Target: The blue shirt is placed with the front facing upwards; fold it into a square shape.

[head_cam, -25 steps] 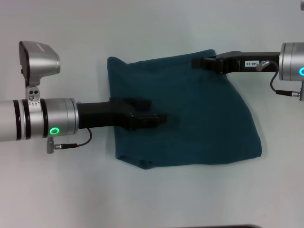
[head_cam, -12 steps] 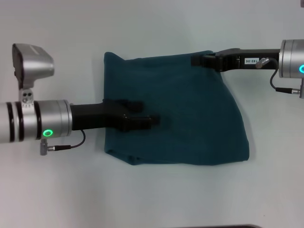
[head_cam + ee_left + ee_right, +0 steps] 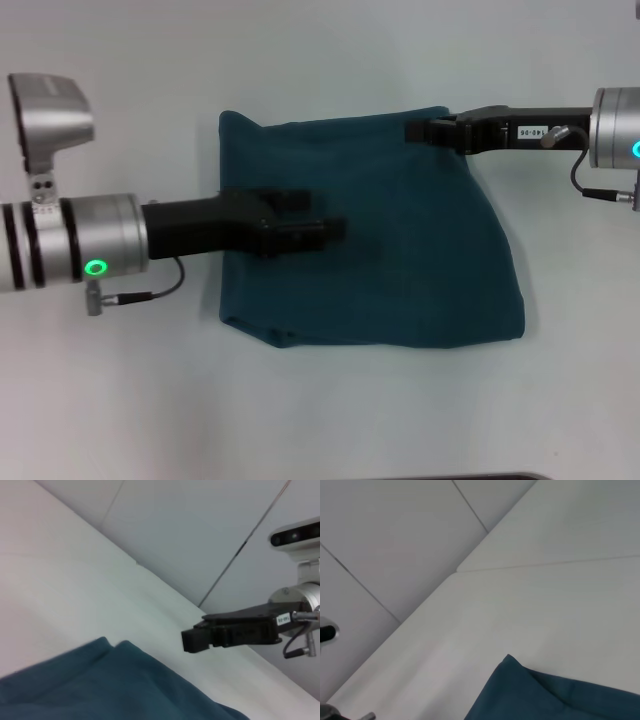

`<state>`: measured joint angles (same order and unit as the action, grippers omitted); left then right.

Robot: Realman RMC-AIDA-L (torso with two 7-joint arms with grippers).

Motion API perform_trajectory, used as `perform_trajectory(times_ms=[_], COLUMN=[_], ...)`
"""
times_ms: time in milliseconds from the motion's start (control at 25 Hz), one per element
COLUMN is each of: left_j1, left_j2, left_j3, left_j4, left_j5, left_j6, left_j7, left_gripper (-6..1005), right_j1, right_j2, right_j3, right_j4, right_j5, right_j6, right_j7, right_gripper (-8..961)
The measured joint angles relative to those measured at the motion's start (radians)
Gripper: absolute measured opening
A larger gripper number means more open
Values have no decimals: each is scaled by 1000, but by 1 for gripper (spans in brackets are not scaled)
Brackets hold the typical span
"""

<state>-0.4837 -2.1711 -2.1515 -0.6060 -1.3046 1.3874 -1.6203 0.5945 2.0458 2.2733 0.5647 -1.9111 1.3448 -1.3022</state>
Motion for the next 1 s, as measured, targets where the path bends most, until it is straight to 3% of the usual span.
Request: perform_trajectory(times_ms=[440, 800, 1000], left_j1=[-80, -119, -118], left_j2=[-4, -4, -4], left_j3=[10, 58, 76], left_j4=[172, 262, 266], left_j5=[-66, -78, -78], left_j6=[-17, -182, -211], left_j7=[109, 130, 124], left_gripper=[804, 796, 795], right_j1=[3, 8, 8], right_j2=[0, 1, 2], right_j3=[-1, -2, -4], right_j4=[-2, -2, -2], right_j5=[-2, -2, -2], right_j6=[-1, -1, -1], right_j7=[0, 0, 1], right_gripper=[31, 31, 31])
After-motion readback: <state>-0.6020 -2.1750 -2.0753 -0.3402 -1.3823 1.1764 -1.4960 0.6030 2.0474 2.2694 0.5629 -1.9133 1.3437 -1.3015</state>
